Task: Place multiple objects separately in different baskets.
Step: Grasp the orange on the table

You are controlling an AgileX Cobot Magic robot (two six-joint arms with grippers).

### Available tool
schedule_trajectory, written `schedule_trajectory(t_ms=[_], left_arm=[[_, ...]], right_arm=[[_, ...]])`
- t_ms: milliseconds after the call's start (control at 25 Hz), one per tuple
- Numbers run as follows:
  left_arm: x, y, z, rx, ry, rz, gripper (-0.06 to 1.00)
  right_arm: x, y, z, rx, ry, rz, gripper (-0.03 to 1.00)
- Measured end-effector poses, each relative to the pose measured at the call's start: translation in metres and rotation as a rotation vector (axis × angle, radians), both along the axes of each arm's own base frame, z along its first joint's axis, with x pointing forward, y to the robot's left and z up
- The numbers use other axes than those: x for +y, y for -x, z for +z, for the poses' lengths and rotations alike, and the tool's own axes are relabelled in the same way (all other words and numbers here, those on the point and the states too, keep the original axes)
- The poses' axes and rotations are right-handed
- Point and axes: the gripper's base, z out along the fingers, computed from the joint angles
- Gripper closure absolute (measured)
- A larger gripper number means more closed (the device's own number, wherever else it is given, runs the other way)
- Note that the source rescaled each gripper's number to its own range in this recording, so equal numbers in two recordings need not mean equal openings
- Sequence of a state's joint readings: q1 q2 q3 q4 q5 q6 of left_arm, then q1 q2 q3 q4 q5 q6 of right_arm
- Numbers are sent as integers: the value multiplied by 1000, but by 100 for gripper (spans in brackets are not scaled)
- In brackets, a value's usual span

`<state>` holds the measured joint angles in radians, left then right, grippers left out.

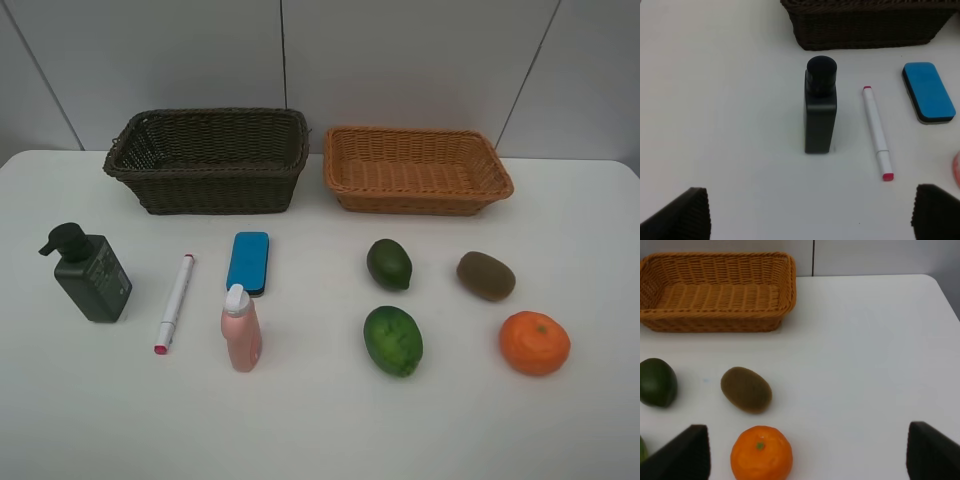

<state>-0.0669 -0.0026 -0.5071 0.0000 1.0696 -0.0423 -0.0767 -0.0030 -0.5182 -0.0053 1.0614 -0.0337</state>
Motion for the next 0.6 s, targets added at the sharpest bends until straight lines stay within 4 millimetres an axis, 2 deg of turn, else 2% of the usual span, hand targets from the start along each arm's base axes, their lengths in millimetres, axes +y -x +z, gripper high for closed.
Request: schedule_trajectory(t_ms=[600], left_arm=[[0, 0, 0, 0, 0, 0, -6]], right_arm=[[0, 0, 0, 0, 0, 0, -3]])
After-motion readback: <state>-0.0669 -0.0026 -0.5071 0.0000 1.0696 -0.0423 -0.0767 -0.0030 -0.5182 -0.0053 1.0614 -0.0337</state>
